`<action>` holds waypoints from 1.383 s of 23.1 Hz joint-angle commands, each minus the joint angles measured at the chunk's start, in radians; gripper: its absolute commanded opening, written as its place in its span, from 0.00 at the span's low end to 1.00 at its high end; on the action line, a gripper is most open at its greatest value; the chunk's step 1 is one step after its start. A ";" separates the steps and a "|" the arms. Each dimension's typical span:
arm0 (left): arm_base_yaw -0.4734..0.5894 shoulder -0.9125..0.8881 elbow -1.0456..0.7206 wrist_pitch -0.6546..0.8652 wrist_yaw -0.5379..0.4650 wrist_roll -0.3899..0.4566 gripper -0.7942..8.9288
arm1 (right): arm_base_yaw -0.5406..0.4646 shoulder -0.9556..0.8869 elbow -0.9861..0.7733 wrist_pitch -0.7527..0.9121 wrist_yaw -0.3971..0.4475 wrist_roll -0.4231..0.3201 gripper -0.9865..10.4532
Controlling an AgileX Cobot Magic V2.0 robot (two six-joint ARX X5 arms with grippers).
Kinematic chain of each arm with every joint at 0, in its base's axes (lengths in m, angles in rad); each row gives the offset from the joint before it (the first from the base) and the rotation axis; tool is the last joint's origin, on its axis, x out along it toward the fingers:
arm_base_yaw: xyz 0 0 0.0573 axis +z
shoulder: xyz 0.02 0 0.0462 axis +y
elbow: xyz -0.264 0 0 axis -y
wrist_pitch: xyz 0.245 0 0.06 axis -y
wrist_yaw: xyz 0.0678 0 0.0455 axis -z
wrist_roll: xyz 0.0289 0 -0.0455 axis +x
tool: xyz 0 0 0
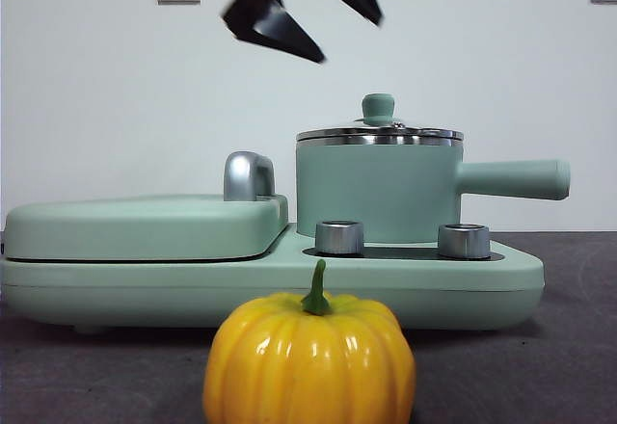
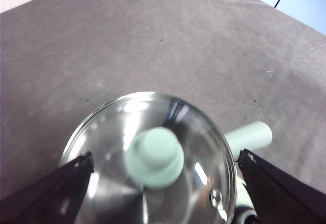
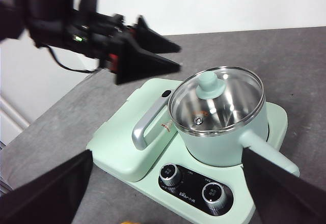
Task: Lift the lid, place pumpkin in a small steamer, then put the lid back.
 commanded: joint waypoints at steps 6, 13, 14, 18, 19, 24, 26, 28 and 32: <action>-0.041 0.119 0.026 0.124 -0.052 0.021 0.56 | 0.001 0.004 0.016 0.010 -0.001 -0.009 0.49; -0.047 0.163 0.026 0.140 -0.053 0.027 0.56 | 0.000 0.004 0.016 0.010 -0.001 -0.009 0.49; -0.047 0.167 0.026 0.140 -0.053 0.033 0.56 | 0.001 0.004 0.016 0.010 -0.001 -0.009 0.49; -0.053 0.185 0.026 0.140 -0.053 0.064 0.56 | 0.001 0.004 0.016 0.007 -0.001 -0.009 0.49; -0.054 0.187 0.026 0.140 -0.053 0.071 0.56 | 0.000 0.004 0.016 0.006 -0.001 -0.009 0.49; -0.060 0.187 0.026 0.140 -0.073 0.092 0.43 | 0.001 0.004 0.016 -0.001 -0.001 -0.009 0.49; -0.060 0.187 0.026 0.138 -0.103 0.098 0.40 | 0.000 0.004 0.016 -0.001 -0.001 -0.009 0.49; -0.060 0.187 0.026 0.129 -0.124 0.099 0.37 | 0.001 0.004 0.016 -0.001 -0.001 -0.009 0.49; -0.066 0.187 0.026 0.121 -0.128 0.111 0.29 | 0.000 0.004 0.016 -0.001 -0.001 -0.009 0.49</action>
